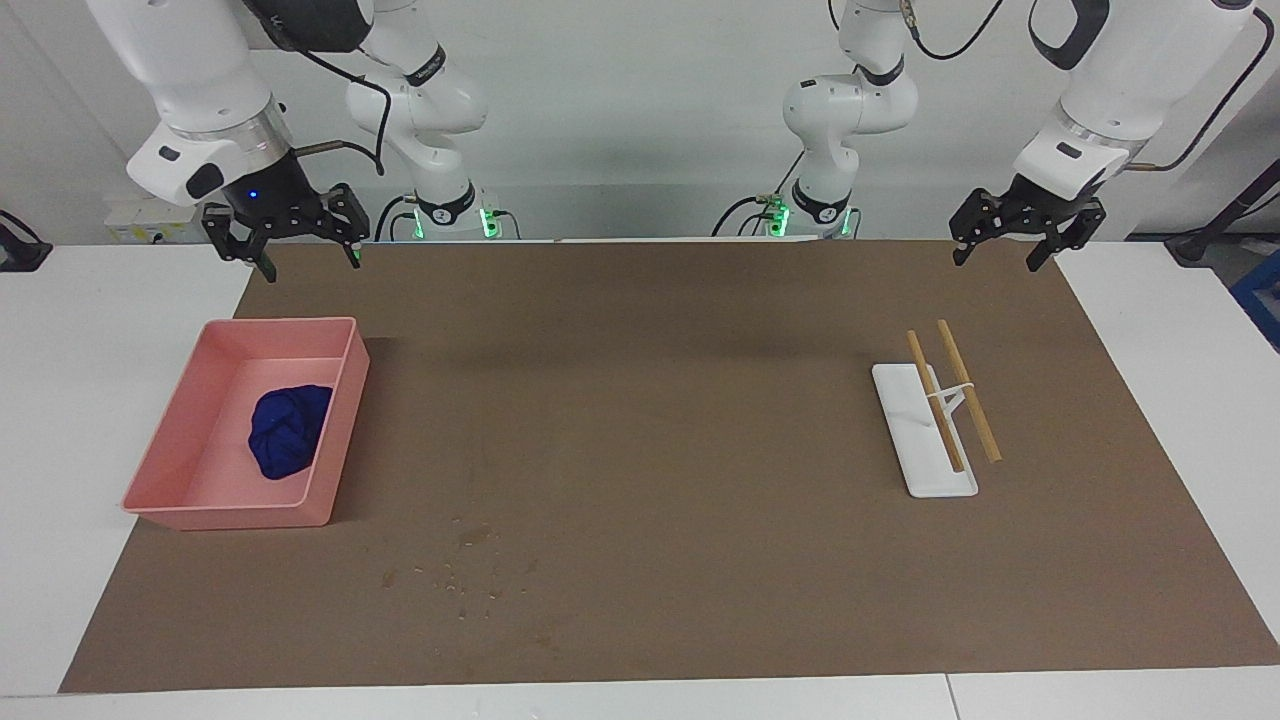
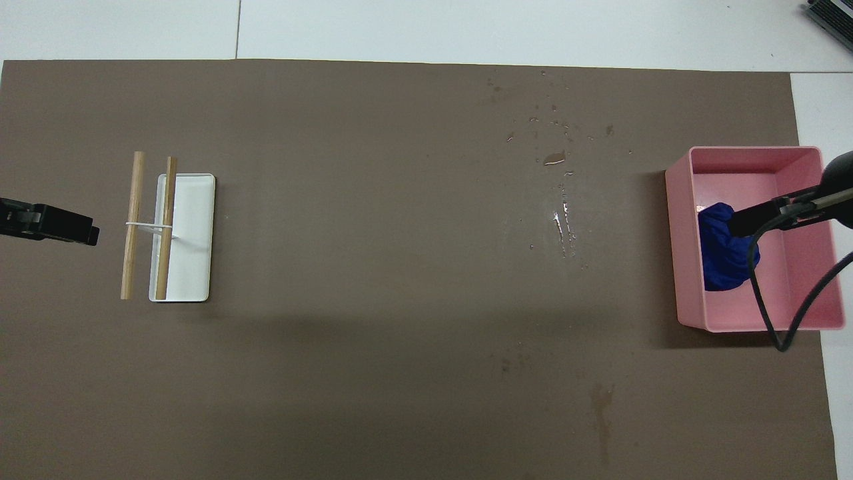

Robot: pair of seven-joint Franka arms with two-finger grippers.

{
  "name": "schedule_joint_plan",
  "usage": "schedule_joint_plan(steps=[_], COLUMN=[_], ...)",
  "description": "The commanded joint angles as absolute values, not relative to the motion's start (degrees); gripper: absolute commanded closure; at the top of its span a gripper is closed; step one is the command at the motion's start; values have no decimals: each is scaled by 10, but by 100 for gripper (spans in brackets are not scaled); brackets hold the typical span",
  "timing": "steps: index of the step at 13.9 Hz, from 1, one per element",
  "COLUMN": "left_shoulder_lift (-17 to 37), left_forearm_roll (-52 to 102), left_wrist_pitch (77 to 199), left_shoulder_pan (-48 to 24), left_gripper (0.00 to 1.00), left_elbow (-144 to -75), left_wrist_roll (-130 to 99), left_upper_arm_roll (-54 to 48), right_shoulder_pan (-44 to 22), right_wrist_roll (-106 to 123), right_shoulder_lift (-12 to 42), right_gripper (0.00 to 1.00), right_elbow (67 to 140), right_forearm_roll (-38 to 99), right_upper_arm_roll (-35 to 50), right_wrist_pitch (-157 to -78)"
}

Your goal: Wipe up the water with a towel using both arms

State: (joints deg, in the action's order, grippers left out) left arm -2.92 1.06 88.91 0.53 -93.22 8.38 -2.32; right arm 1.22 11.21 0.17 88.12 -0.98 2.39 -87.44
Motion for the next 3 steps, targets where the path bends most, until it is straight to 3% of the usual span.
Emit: schedule_joint_plan(steps=[1, 3], left_shoulder_lift=[-44, -44], left_forearm_roll=[16, 16], left_wrist_pitch=[888, 889], left_shoulder_pan=[14, 14], left_gripper=[0, 0], left_elbow=[-947, -947], left_wrist_roll=[82, 82], left_upper_arm_roll=[-29, -29], right_shoulder_pan=[20, 19], right_wrist_roll=[104, 104], right_shoulder_lift=[-7, -7], right_gripper=[0, 0], right_elbow=[890, 890], right_forearm_roll=[-5, -5], right_upper_arm_roll=[28, 28], right_wrist_pitch=[-875, -875])
